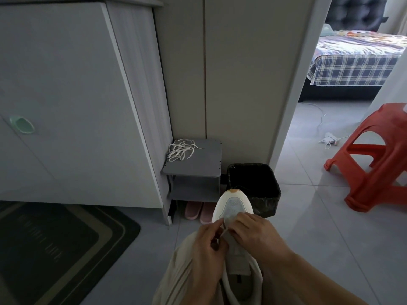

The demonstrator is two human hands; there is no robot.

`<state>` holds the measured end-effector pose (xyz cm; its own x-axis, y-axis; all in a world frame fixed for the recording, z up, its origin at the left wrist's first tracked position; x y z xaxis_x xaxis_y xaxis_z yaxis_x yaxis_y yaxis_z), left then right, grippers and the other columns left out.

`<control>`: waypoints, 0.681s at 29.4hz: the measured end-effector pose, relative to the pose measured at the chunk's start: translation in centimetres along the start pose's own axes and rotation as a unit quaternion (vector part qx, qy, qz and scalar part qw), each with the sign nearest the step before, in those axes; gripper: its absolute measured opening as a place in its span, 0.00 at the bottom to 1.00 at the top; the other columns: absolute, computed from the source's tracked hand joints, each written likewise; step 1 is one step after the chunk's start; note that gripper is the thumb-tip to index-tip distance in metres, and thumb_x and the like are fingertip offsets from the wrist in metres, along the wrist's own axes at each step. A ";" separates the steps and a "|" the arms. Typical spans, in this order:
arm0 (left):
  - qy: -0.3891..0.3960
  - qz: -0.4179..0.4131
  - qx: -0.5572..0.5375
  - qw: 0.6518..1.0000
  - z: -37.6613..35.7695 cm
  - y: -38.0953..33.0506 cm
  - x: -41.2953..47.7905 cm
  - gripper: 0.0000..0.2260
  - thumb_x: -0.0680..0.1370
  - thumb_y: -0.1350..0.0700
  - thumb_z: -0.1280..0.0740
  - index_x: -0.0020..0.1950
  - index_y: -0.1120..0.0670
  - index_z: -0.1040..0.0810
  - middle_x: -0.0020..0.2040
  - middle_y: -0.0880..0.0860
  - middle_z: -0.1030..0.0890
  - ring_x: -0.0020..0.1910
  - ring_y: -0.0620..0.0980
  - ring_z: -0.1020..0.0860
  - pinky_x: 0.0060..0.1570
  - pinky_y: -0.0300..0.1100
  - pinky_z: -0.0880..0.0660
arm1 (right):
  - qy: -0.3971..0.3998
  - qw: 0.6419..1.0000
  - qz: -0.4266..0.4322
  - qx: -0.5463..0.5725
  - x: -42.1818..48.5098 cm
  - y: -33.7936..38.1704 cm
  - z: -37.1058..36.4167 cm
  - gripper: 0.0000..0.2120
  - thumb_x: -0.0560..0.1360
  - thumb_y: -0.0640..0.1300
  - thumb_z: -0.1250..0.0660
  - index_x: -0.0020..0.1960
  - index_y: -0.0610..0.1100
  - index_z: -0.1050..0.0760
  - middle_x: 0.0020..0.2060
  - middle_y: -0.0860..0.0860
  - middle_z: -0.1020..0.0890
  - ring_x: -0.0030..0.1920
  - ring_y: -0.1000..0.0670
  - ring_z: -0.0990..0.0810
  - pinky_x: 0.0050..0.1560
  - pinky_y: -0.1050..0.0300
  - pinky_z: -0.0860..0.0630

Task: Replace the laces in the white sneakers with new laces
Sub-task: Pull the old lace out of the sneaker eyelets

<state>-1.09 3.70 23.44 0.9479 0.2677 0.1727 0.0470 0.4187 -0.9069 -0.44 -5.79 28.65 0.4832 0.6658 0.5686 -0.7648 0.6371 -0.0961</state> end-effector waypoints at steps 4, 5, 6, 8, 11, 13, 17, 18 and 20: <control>0.011 0.035 -0.023 0.999 -0.1 0.3 0.1 0.13 0.74 0.62 0.31 0.55 0.48 0.27 0.41 0.41 0.25 0.41 0.39 0.23 0.41 0.24 0.29 | 0.013 0.997 -0.071 0.016 -0.8 -0.1 -0.4 0.10 0.72 0.47 0.39 0.39 0.46 0.20 0.34 0.52 0.22 0.33 0.54 0.22 0.33 0.61 0.22; 0.018 0.044 -0.029 0.998 -0.3 0.4 0.0 0.12 0.74 0.61 0.31 0.55 0.49 0.27 0.41 0.42 0.24 0.40 0.40 0.23 0.40 0.24 0.29 | 0.018 0.997 -0.071 0.016 -0.9 -0.1 -0.5 0.06 0.71 0.46 0.34 0.38 0.46 0.20 0.34 0.52 0.23 0.33 0.54 0.22 0.33 0.60 0.21; 0.021 0.047 -0.030 0.998 -0.4 0.4 0.0 0.12 0.74 0.60 0.31 0.54 0.49 0.27 0.41 0.42 0.23 0.40 0.41 0.23 0.40 0.25 0.29 | 0.024 0.997 -0.074 0.017 -0.8 -0.3 -0.6 0.04 0.67 0.45 0.27 0.38 0.46 0.21 0.34 0.52 0.23 0.33 0.54 0.22 0.33 0.60 0.21; 0.021 0.045 -0.029 0.998 -0.3 0.3 0.0 0.12 0.74 0.61 0.31 0.49 0.45 0.27 0.40 0.43 0.22 0.40 0.42 0.22 0.40 0.26 0.28 | 0.032 0.997 -0.071 0.015 -0.5 -0.6 -0.6 0.10 0.61 0.44 0.21 0.36 0.46 0.21 0.33 0.52 0.23 0.31 0.53 0.23 0.33 0.60 0.21; 0.018 0.033 -0.008 0.999 0.0 0.3 0.1 0.17 0.73 0.62 0.30 0.45 0.39 0.30 0.39 0.41 0.23 0.44 0.32 0.24 0.40 0.25 0.28 | 0.031 0.999 -0.038 0.006 0.3 -0.1 -0.4 0.07 0.62 0.44 0.23 0.35 0.45 0.21 0.32 0.52 0.21 0.31 0.53 0.21 0.33 0.59 0.21; 0.018 0.032 -0.005 0.999 0.0 0.3 0.1 0.15 0.73 0.62 0.30 0.46 0.42 0.28 0.39 0.39 0.24 0.44 0.27 0.26 0.40 0.23 0.29 | 0.027 0.999 -0.023 0.027 0.5 -0.2 -0.3 0.03 0.65 0.44 0.30 0.34 0.45 0.21 0.32 0.52 0.21 0.31 0.54 0.22 0.33 0.60 0.21; 0.013 0.003 0.002 1.000 0.0 -0.2 -0.1 0.15 0.73 0.64 0.30 0.54 0.48 0.24 0.41 0.37 0.25 0.46 0.26 0.27 0.41 0.22 0.30 | 0.021 0.998 -0.004 0.067 0.3 -0.7 -0.4 0.07 0.71 0.43 0.36 0.35 0.45 0.22 0.33 0.52 0.22 0.33 0.55 0.23 0.37 0.63 0.23; 0.009 -0.004 0.006 1.000 0.1 -0.3 -0.1 0.16 0.73 0.64 0.30 0.55 0.47 0.25 0.42 0.37 0.26 0.47 0.26 0.27 0.42 0.22 0.30 | 0.027 0.998 0.002 0.063 0.2 -0.7 -0.5 0.06 0.71 0.43 0.34 0.36 0.45 0.22 0.34 0.52 0.21 0.34 0.55 0.23 0.38 0.63 0.22; 0.006 0.004 0.005 1.000 0.3 -0.2 0.0 0.16 0.72 0.64 0.30 0.51 0.44 0.26 0.43 0.39 0.26 0.48 0.27 0.27 0.42 0.22 0.30 | 0.033 0.999 0.005 0.038 0.0 -0.4 -0.3 0.05 0.66 0.42 0.25 0.37 0.45 0.21 0.35 0.51 0.20 0.35 0.55 0.21 0.41 0.61 0.21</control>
<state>-1.20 3.82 23.74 0.9522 0.2598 0.1605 0.0366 0.4247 -0.9046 0.03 -5.93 28.42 0.5012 0.6976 0.5120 -0.7983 0.6010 -0.0374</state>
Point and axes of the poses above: each hand's wrist, its own x-axis towards the middle knuckle, its own z-axis out of the back of the hand, y = z × x, the point moved 10 cm from there along x, towards the middle knuckle
